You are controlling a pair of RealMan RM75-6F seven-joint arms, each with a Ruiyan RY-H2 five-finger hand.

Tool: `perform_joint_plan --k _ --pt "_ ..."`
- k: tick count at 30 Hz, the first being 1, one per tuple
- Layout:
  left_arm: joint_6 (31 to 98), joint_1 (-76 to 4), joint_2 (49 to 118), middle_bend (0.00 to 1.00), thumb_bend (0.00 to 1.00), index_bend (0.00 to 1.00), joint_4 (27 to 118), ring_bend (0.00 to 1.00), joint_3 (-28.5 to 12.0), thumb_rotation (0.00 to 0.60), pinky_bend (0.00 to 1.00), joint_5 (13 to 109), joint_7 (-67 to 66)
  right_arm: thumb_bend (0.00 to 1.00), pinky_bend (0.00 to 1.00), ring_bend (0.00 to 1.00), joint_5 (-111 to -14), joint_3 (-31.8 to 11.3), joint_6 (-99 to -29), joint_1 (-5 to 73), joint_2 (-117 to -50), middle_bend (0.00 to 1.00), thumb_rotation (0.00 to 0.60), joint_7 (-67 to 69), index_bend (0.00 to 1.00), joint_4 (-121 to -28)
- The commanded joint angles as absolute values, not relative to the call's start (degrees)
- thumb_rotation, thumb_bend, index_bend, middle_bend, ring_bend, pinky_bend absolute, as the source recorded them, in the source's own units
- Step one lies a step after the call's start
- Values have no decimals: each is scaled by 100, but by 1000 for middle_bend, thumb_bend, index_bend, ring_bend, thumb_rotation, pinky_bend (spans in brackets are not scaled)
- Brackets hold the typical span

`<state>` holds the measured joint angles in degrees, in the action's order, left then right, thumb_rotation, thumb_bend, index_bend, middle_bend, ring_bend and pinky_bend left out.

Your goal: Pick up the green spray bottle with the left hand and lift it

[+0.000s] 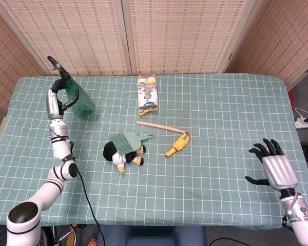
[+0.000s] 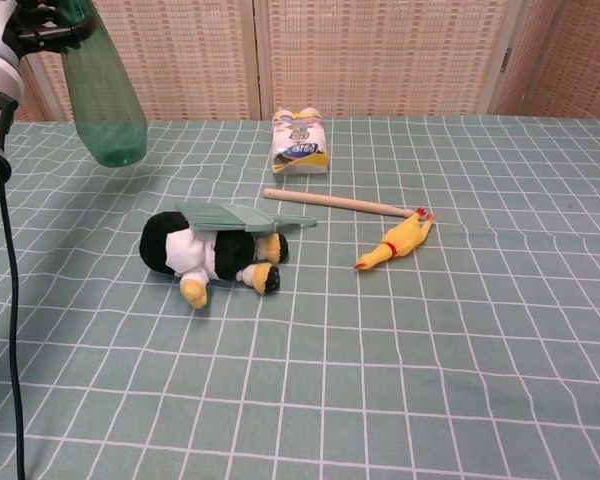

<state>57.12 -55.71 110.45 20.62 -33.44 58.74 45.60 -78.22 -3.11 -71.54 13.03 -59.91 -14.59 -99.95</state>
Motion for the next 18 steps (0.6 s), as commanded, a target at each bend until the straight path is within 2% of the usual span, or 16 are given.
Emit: perform_joint_plan --k 1,9,16,18 --pt "5455 -5661 11175 677 268 635 1764 454 -3245 600 250 5982 4904 41 0 0 -7724 -330 -7145 1310 -5986 170 600 -1593 282 -10076" --pt "5076 -5614 11328 627 234 620 1340 398 -2879 600 243 6304 5448 69 0 0 -7547 -342 -7125 1330 -5979 170 600 -1857 283 -10199" --pt "4769 -5590 11372 608 230 606 1081 383 -2747 600 243 6394 5800 98 0 0 -7445 -349 -7174 1326 -6006 171 600 -2048 282 -10262" --pt "4757 -5584 11357 552 222 576 1064 361 -2713 600 239 6428 5902 105 0 0 -7396 -355 -7168 1335 -6012 171 600 -2113 282 -10286"
